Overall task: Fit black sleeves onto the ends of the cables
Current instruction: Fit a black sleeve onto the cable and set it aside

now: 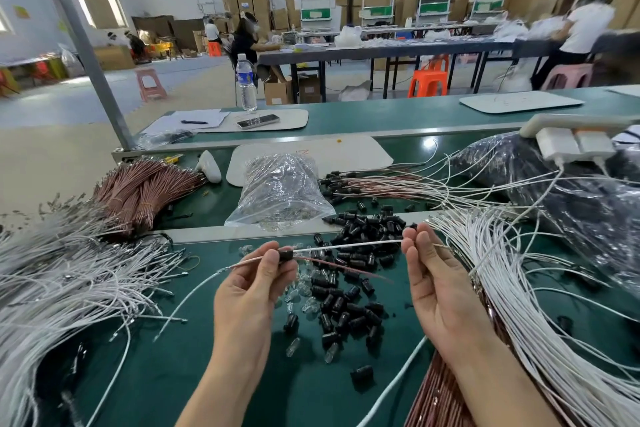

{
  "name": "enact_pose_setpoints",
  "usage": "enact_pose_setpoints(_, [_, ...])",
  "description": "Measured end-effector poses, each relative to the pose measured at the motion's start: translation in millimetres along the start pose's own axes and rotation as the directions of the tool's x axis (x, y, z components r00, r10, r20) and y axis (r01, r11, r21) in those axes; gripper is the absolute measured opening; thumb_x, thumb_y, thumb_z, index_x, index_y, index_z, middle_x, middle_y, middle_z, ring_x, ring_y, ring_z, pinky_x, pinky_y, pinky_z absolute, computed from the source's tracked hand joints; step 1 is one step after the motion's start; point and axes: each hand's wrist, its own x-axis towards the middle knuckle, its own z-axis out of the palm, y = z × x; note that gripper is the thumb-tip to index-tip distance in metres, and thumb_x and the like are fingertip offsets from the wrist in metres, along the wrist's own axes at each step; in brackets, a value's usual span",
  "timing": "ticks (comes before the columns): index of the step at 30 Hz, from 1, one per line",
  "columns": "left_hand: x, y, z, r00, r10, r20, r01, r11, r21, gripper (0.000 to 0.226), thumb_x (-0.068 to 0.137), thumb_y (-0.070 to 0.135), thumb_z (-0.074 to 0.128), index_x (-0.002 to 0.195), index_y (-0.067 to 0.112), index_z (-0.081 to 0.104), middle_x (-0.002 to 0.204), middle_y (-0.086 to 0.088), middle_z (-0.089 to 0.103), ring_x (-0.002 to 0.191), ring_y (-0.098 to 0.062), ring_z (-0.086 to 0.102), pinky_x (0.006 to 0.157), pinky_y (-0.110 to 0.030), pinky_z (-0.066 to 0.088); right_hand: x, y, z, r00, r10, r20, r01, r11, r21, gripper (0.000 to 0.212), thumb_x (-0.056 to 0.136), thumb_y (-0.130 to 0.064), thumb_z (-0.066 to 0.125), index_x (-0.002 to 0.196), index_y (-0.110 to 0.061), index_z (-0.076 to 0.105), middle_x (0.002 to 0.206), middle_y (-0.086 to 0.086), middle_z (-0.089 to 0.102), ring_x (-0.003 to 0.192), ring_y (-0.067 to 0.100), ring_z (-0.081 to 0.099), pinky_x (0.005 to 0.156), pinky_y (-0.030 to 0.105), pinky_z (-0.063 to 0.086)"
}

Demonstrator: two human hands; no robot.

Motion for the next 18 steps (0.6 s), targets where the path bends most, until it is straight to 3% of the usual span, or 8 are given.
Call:
enact_pose_setpoints(8, [12, 12, -10, 0.994, -0.027, -0.107, 0.010, 0.987, -0.159, 0.019, 0.083, 0.014, 0.067, 0.098, 0.003, 0.072, 0.090, -0.009, 0.077, 0.074, -0.013, 0.074, 0.068, -0.020, 0.060, 6, -24, -9, 0.980, -0.185, -0.075, 0.190, 0.980, 0.058, 0.016, 0.080, -0.011, 0.067, 0.079, -0.013, 0.083, 0.091, 0.004, 0.078, 0.083, 0.008, 0.075, 0.066, 0.012, 0.057])
enact_pose_setpoints(18, [13, 18, -11, 0.987, 0.000, -0.161, -0.030, 0.982, -0.186, 0.015, 0.081, 0.015, 0.069, 0.071, 0.013, 0.080, 0.082, -0.004, 0.078, 0.070, -0.010, 0.074, 0.067, -0.019, 0.060, 12, -45, -18, 0.944, -0.286, -0.162, 0.306, 0.946, 0.111, 0.013, 0.081, -0.011, 0.068, 0.081, -0.013, 0.081, 0.093, 0.002, 0.077, 0.085, 0.007, 0.075, 0.068, 0.011, 0.056])
